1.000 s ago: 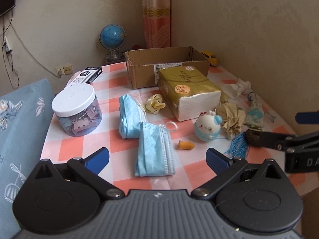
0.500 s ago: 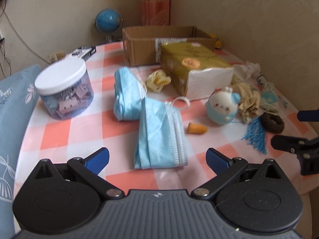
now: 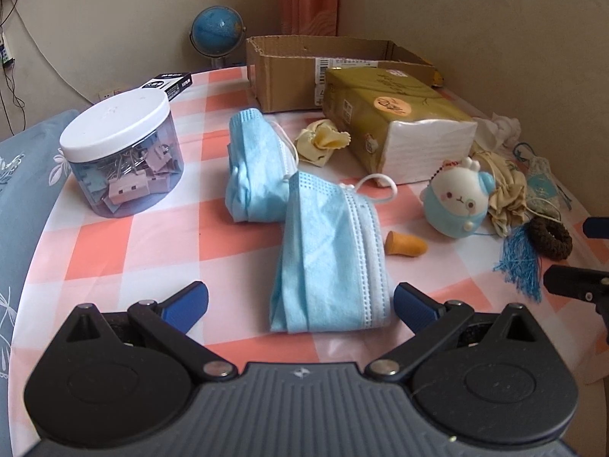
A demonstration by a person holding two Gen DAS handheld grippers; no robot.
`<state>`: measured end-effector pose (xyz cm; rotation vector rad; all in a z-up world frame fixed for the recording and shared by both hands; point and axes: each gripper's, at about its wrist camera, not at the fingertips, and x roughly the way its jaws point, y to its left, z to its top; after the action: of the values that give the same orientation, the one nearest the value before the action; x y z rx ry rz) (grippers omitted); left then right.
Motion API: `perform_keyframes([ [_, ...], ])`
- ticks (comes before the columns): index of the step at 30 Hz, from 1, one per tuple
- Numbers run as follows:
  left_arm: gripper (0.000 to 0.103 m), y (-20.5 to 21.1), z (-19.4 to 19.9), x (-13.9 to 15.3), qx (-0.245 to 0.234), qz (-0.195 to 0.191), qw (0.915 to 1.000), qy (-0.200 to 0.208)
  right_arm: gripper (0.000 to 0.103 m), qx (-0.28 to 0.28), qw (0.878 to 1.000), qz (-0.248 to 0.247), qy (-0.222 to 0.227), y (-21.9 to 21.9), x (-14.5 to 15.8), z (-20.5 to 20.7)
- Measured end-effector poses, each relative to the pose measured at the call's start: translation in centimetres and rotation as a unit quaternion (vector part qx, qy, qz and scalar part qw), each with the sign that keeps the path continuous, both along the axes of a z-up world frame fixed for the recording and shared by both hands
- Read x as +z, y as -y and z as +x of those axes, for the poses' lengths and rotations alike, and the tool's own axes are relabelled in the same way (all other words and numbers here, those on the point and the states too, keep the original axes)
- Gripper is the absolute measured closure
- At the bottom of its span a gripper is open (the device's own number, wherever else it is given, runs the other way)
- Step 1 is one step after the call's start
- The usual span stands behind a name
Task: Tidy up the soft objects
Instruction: 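Grasp the folded blue mask with the left tool while the right tool grasps the cream pouch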
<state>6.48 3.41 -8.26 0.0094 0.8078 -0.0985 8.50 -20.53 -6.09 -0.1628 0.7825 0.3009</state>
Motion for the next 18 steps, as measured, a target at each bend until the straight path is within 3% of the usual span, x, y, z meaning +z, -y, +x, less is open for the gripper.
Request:
perform_keyframes([
  [11, 0.002, 0.3, 0.5, 1.6, 0.003, -0.019, 0.9993, 0.031, 0.0, 0.019, 1.0, -0.013, 0.014, -0.3, 0.3, 1.1],
  [18, 0.013, 1.2, 0.9, 1.6, -0.006, 0.002, 0.9995, 0.032, 0.0, 0.026, 0.999, -0.021, 0.025, 0.0, 0.8, 2.9],
])
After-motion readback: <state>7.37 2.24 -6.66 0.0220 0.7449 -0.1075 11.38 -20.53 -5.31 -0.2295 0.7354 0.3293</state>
